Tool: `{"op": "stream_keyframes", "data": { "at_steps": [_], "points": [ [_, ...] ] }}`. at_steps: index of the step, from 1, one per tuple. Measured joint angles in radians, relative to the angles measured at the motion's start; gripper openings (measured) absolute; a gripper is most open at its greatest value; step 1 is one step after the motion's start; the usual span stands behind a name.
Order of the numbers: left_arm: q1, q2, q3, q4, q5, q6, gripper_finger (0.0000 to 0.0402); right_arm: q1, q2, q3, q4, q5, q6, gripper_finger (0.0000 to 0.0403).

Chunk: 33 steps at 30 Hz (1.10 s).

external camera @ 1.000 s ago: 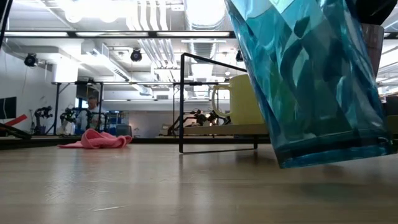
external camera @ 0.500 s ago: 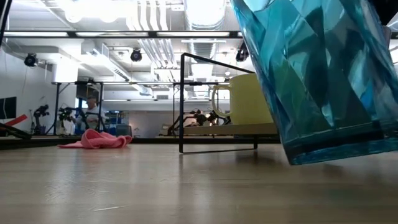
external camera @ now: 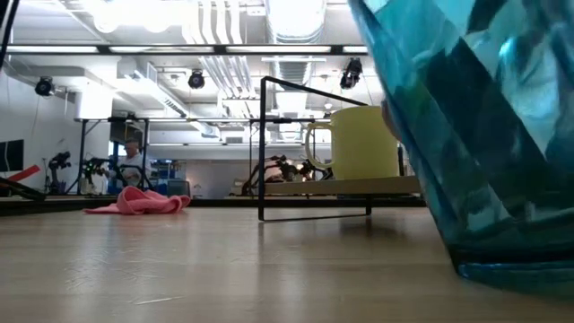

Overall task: Stack small to large cups/mugs on shelf
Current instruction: Put the blue glass on the shelf

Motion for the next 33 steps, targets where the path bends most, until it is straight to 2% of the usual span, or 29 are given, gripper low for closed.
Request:
{"op": "stream_keyframes", "data": {
  "at_steps": [25, 33],
  "points": [
    [-0.006, 0.021, 0.026, 0.034, -0.002, -0.006, 0.0001, 0.029, 0.008, -0.004, -0.029, 0.044, 0.044, 0.0008],
    [-0.003, 0.021, 0.024, 0.046, -0.007, -0.004, 0.0036, 0.027, 0.009, -0.006, -0.03, 0.069, 0.044, 0.0008]
  ]
}}
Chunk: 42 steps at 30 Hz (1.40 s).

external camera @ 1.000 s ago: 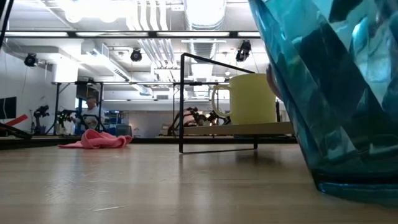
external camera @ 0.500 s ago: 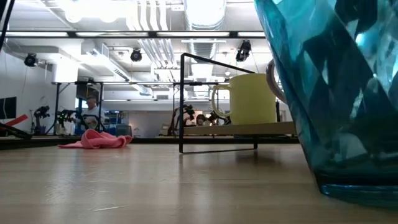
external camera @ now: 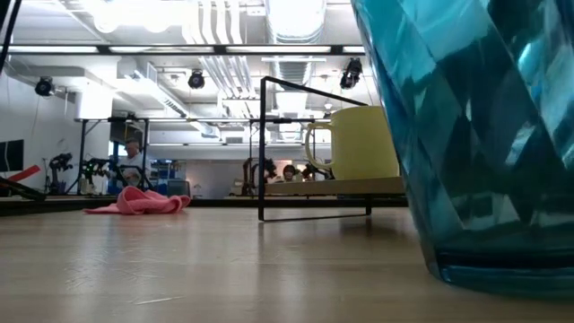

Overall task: Stack small to large cups/mugs on shelf
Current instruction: Put the blue glass on the shelf

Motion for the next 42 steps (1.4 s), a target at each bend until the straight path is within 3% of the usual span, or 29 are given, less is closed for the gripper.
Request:
{"op": "stream_keyframes", "data": {
  "at_steps": [20, 27, 34, 42],
  "points": [
    [0.001, 0.0, -0.002, 0.014, -0.01, 0.001, 0.0047, 0.019, -0.012, 0.002, -0.061, -0.021, 0.018, 0.0008],
    [0.0, 0.0, 0.042, 0.016, -0.011, 0.0, 0.0047, 0.036, -0.07, 0.073, -0.153, -0.028, -0.006, 0.0008],
    [0.0, 0.0, 0.102, -0.003, -0.011, -0.001, 0.0047, 0.033, -0.121, 0.129, -0.154, -0.175, -0.088, 0.0009],
    [-0.003, -0.001, 0.114, -0.042, -0.01, -0.119, 0.0047, 0.011, -0.096, 0.184, -0.156, -0.225, -0.123, 0.0032]
  ]
}}
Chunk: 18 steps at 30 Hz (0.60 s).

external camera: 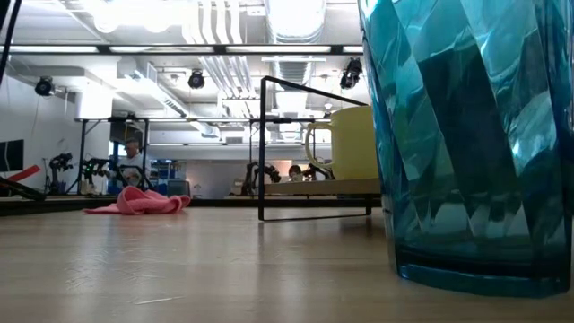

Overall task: Stack small to large cups/mugs on shelf
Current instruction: Put the blue glass on the shelf

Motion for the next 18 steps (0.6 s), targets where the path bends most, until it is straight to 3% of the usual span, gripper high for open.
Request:
{"op": "stream_keyframes", "data": {
  "at_steps": [8, 18],
  "points": [
    [-0.016, -0.009, 0.0, -0.027, 0.0, -0.01, 0.0048, -0.04, 0.03, 0.034, 0.001, -0.033, -0.043, 0.0068],
    [-0.019, -0.081, 0.0, -0.2, 0.0, -0.011, 0.0048, -0.055, 0.032, 0.053, 0.017, -0.021, -0.373, 0.0105]
  ]
}}
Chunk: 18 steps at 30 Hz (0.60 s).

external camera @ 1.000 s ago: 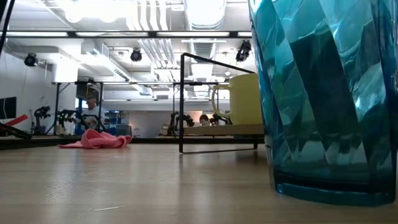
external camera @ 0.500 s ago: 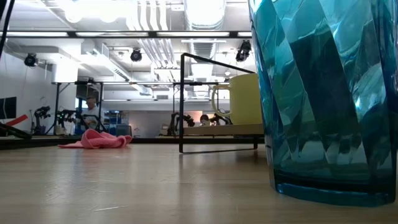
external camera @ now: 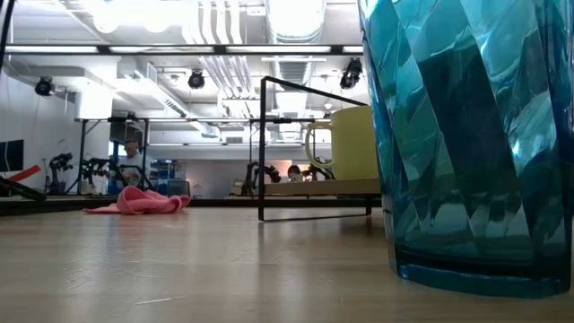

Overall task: Stack small to large cups/mugs on shelf
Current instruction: Put the blue glass on the shelf

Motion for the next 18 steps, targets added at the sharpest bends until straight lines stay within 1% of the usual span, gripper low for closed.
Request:
{"op": "stream_keyframes", "data": {
  "at_steps": [3, 6, 11, 18],
  "points": [
    [-0.001, -0.019, 0.0, 0.001, 0.0, 0.0, 0.0048, -0.004, 0.012, -0.004, 0.002, 0.015, -0.06, 0.0113],
    [-0.001, -0.03, 0.0, -0.001, 0.0, 0.0, 0.0048, -0.009, 0.035, -0.005, 0.019, 0.048, -0.076, 0.0118],
    [-0.002, -0.049, 0.0, -0.048, 0.0, -0.001, 0.0048, -0.016, 0.089, -0.006, 0.037, 0.061, -0.133, 0.0116],
    [-0.009, -0.056, 0.0, -0.076, 0.0, -0.003, 0.0048, -0.021, 0.13, -0.006, 0.039, 0.055, -0.08, 0.0114]
  ]
}}
